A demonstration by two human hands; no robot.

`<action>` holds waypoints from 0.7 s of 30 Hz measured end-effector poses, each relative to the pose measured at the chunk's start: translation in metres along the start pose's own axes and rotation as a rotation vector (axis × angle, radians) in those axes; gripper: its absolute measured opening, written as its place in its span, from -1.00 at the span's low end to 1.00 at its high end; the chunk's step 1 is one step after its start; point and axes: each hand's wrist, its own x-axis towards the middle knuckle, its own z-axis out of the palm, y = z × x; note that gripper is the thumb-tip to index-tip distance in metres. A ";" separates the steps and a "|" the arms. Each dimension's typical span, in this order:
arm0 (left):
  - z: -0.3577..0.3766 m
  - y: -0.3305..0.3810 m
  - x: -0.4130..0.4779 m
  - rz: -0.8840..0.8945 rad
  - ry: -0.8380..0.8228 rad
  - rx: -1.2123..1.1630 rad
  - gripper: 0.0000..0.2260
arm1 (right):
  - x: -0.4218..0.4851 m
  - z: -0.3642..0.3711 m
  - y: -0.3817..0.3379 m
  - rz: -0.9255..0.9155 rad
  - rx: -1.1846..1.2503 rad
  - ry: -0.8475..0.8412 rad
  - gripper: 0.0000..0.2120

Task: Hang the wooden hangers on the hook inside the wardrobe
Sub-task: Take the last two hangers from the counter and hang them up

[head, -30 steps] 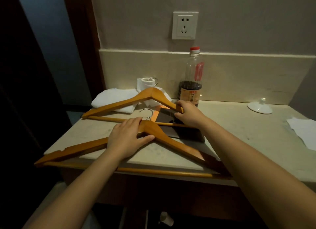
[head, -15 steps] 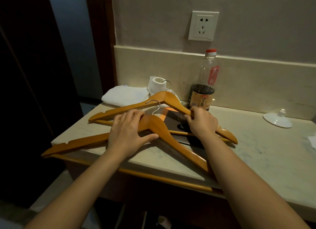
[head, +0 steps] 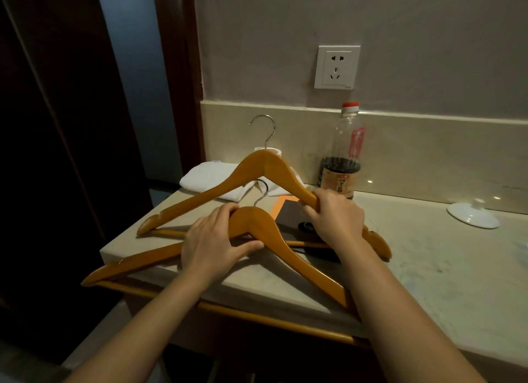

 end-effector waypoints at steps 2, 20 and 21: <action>0.000 0.000 -0.002 0.000 0.034 0.007 -0.15 | -0.003 -0.003 -0.003 -0.049 0.023 0.007 -0.70; -0.095 -0.008 -0.058 0.155 -0.289 -0.253 -0.59 | -0.043 -0.086 -0.044 0.042 0.655 -0.589 -0.86; -0.103 -0.012 -0.068 0.144 -0.291 -0.265 -0.56 | -0.048 -0.090 -0.048 0.048 0.682 -0.622 -0.86</action>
